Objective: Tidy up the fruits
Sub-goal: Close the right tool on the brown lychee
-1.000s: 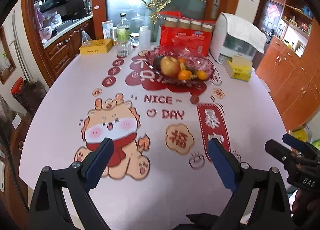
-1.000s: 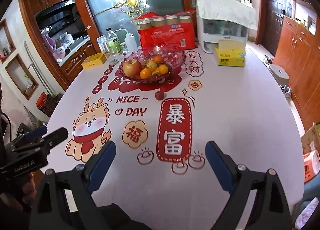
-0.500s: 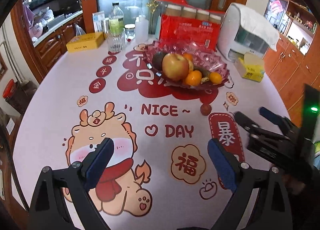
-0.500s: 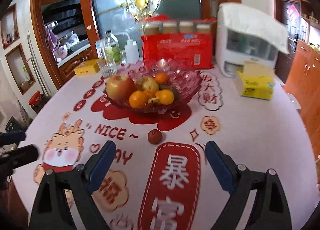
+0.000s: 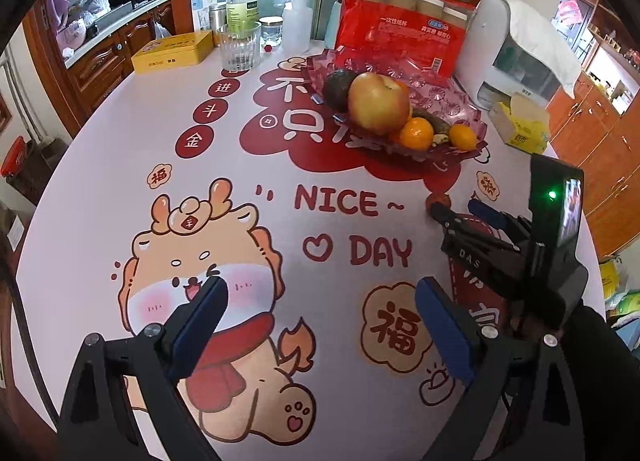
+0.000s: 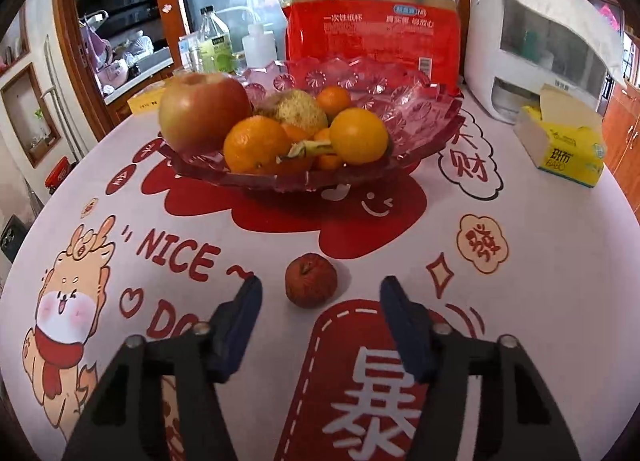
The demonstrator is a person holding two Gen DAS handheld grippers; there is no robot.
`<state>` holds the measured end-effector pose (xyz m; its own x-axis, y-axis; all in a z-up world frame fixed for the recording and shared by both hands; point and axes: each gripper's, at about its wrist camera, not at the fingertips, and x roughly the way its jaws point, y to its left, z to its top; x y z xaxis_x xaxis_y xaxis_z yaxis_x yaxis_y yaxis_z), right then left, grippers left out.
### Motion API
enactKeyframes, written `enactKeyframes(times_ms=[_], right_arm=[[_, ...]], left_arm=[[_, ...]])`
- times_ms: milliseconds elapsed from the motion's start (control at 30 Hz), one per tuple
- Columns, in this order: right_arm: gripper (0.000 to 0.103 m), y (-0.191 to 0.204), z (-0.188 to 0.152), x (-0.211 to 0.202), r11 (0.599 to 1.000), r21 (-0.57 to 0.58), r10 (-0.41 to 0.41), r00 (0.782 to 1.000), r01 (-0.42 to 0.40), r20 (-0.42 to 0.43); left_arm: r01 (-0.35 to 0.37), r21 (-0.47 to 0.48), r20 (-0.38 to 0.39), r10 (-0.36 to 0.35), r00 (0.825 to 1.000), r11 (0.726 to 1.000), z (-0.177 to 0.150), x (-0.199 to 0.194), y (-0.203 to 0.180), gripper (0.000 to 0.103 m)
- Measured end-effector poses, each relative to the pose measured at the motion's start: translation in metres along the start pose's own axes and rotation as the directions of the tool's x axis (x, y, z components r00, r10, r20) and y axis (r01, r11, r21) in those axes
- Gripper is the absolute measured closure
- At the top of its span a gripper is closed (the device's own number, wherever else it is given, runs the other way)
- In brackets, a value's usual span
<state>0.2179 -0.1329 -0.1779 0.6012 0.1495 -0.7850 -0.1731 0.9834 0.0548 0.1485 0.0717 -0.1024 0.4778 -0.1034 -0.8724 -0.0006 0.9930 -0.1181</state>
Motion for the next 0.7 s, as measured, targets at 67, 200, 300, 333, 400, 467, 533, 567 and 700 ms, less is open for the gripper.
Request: enactKeyframes(times_ms=[67, 200, 300, 333, 400, 467, 533, 567, 700], right_arm=[[0.047, 0.001, 0.000, 0.006, 1.000, 0.000, -0.023, 1.000, 0.023, -0.008], [0.059, 0.004, -0.001, 0.014, 0.999, -0.015, -0.033, 0.999, 0.032, -0.018], [0.073, 0.005, -0.002, 0.017, 0.999, -0.028, -0.027, 0.999, 0.027, -0.024], [0.073, 0.006, -0.001, 0.017, 0.999, -0.031, -0.030, 0.999, 0.029, -0.028], [0.073, 0.006, 0.000, 0.015, 0.999, -0.031, -0.017, 0.999, 0.016, -0.033], [0.074, 0.007, 0.004, 0.006, 0.999, -0.032, 0.001, 1.000, -0.002, -0.025], [0.074, 0.009, 0.009, -0.005, 0.999, -0.050, 0.016, 1.000, -0.017, -0.008], [0.074, 0.012, 0.013, -0.014, 0.997, -0.066, 0.026, 1.000, -0.025, 0.005], [0.074, 0.017, 0.028, -0.040, 0.994, -0.091, 0.062, 0.997, -0.057, 0.052]], left_arm=[[-0.004, -0.006, -0.002, 0.004, 1.000, 1.000, -0.001, 0.000, 0.003, 0.009], [-0.010, -0.018, -0.005, 0.010, 1.000, 1.000, -0.002, 0.001, 0.008, 0.009], [-0.012, -0.019, -0.004, 0.012, 1.000, 1.000, -0.003, 0.001, 0.010, 0.009], [-0.013, -0.021, -0.001, 0.013, 1.000, 1.000, -0.003, 0.000, 0.011, 0.009], [-0.012, -0.025, 0.002, 0.012, 1.000, 1.000, -0.003, -0.001, 0.012, 0.009], [-0.010, -0.029, 0.004, 0.010, 1.000, 1.000, -0.003, -0.002, 0.014, 0.009], [-0.006, -0.027, 0.005, 0.007, 1.000, 1.000, -0.003, -0.003, 0.014, 0.009], [-0.004, -0.026, 0.005, 0.004, 1.000, 1.000, -0.003, -0.003, 0.014, 0.009], [0.003, -0.025, 0.005, -0.003, 1.000, 1.000, -0.003, -0.003, 0.013, 0.009]])
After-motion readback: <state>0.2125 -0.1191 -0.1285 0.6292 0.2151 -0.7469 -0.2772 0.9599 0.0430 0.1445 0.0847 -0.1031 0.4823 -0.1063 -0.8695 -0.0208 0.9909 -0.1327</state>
